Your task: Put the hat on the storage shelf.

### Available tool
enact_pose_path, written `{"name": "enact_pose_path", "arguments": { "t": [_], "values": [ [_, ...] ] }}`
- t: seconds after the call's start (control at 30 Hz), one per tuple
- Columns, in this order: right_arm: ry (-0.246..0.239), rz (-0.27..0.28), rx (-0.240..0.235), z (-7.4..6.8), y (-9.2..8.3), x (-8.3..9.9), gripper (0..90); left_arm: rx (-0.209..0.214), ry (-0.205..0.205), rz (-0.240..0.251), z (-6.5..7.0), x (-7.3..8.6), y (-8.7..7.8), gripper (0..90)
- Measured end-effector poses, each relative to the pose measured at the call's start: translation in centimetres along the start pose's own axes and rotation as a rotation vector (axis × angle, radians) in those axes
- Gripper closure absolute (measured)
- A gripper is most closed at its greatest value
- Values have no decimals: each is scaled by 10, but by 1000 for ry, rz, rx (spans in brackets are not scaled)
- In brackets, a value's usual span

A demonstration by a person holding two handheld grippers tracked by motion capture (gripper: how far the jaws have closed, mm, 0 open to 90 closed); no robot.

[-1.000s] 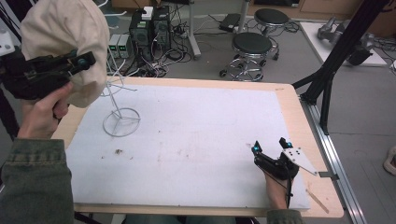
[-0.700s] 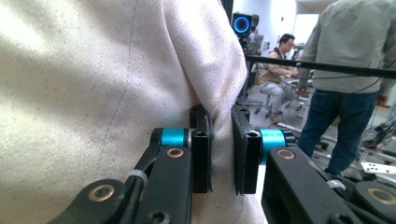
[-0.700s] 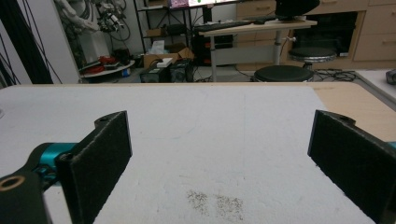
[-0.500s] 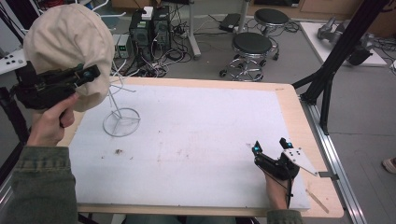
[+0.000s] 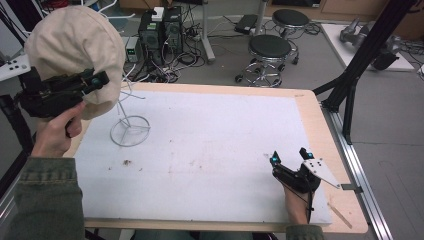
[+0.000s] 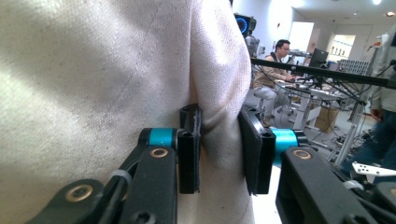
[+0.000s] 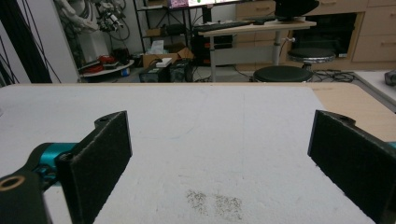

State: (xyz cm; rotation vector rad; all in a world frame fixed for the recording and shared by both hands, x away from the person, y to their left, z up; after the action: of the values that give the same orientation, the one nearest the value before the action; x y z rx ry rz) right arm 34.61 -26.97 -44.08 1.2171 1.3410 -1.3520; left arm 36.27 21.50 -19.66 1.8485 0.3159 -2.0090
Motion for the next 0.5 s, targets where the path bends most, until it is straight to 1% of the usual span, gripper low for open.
{"name": "enact_pose_path", "arguments": {
  "t": [0.07,0.13,0.17,0.27,0.3,0.33,0.37,0.5],
  "values": [
    [9,-4,2,0,-1,0,51,6,-3,6,0,0,0,646],
    [7,-3,2,0,-1,0,52,-1,1,5,0,0,0,608],
    [7,-3,2,0,-1,0,52,0,1,5,1,0,0,608],
    [6,-4,3,0,-1,0,51,4,-2,3,2,0,0,543],
    [6,-4,3,0,-1,0,51,0,5,-2,2,0,0,527],
    [6,-3,3,0,-1,0,51,-3,7,-2,2,0,-1,483],
    [6,-3,3,0,-1,0,51,-3,2,4,2,0,-1,483],
    [4,-2,5,0,-1,0,51,-12,2,18,1,0,-4,421]
  ]
}}
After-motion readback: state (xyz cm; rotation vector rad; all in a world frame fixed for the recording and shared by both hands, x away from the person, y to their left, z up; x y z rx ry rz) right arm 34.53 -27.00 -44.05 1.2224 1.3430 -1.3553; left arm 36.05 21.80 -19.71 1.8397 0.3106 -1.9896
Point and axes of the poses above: each handheld gripper's, and its own axes: y roughly forward along the jaws, x roughly out of its underside, z roughly to its right, the point moved 9 cm from there along y, roughly forward along the jaws, and after that the axes turned 15 degrees about x, right-handed, at the moved point
